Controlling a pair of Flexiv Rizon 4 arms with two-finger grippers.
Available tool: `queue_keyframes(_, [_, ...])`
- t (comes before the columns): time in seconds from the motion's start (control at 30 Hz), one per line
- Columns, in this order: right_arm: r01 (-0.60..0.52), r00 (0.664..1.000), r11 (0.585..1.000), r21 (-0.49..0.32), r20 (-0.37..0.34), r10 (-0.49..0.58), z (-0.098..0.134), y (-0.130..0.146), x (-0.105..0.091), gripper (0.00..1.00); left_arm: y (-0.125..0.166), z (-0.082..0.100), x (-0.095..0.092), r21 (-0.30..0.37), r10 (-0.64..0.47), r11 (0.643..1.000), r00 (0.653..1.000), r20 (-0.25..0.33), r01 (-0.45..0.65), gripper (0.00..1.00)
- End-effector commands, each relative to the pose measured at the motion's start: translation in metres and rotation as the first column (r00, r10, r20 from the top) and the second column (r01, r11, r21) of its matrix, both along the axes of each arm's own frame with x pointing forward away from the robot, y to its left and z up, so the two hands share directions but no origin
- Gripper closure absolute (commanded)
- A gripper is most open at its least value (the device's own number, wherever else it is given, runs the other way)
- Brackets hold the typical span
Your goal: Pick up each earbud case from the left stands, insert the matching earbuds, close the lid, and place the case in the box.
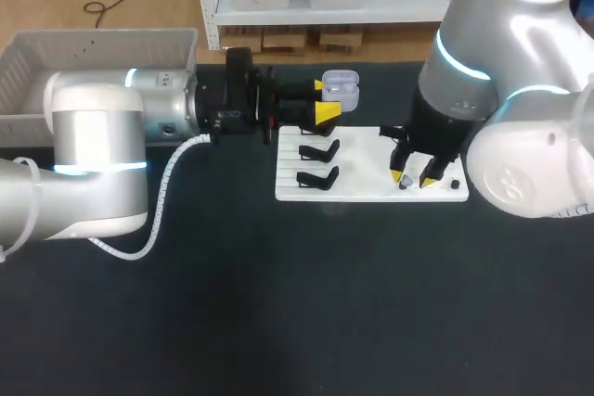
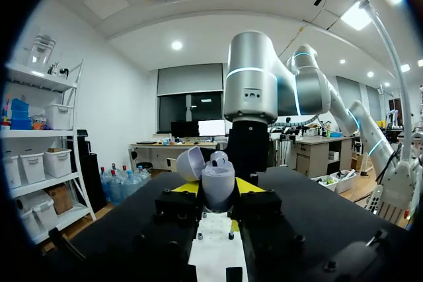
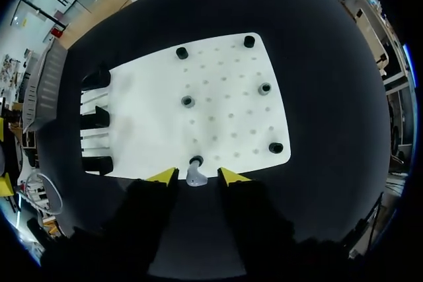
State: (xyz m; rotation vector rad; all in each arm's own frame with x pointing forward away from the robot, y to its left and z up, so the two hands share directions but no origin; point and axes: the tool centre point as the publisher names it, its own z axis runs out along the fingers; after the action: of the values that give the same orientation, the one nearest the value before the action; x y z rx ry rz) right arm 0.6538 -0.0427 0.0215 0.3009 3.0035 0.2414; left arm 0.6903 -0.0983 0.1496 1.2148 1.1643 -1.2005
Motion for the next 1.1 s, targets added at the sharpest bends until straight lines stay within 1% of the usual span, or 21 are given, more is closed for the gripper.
queue_keyframes(0.03, [0.002,1.0,1.0,-0.006,-0.008,-0.002,-0.003,0.002,0.003,0.67,0.0,-0.001,-0.001,-0.001,0.006,1.0,1.0,0.002,-0.006,1.0])
queue_keyframes(0.3, [0.015,1.0,1.0,-0.014,-0.018,-0.015,-0.009,0.0,0.006,0.73,0.0,-0.001,-0.001,-0.001,0.006,1.0,1.0,0.002,-0.006,1.0])
queue_keyframes(0.43, [0.024,1.0,1.0,-0.014,-0.016,-0.024,-0.009,-0.001,0.006,0.8,0.0,-0.001,-0.001,-0.001,0.006,1.0,1.0,0.002,-0.006,1.0])
queue_keyframes(0.6, [0.028,0.999,1.0,-0.014,-0.015,-0.028,-0.009,-0.002,0.007,0.83,0.0,-0.001,-0.001,-0.001,0.006,1.0,1.0,0.002,-0.006,1.0])
queue_keyframes(0.7, [0.028,0.999,1.0,-0.014,-0.016,-0.028,-0.009,-0.002,0.007,1.0,0.0,-0.001,-0.001,-0.001,0.006,1.0,1.0,0.002,-0.006,1.0])
queue_keyframes(0.9, [0.033,0.999,0.999,-0.011,-0.016,-0.033,-0.003,-0.006,0.005,1.0,0.0,-0.001,-0.001,-0.001,0.006,1.0,1.0,0.002,-0.006,1.0])
queue_keyframes(1.1, [0.03,1.0,0.999,0.013,0.004,-0.03,0.022,-0.011,0.002,1.0,0.0,-0.001,-0.001,-0.001,0.006,1.0,1.0,0.002,-0.006,1.0])
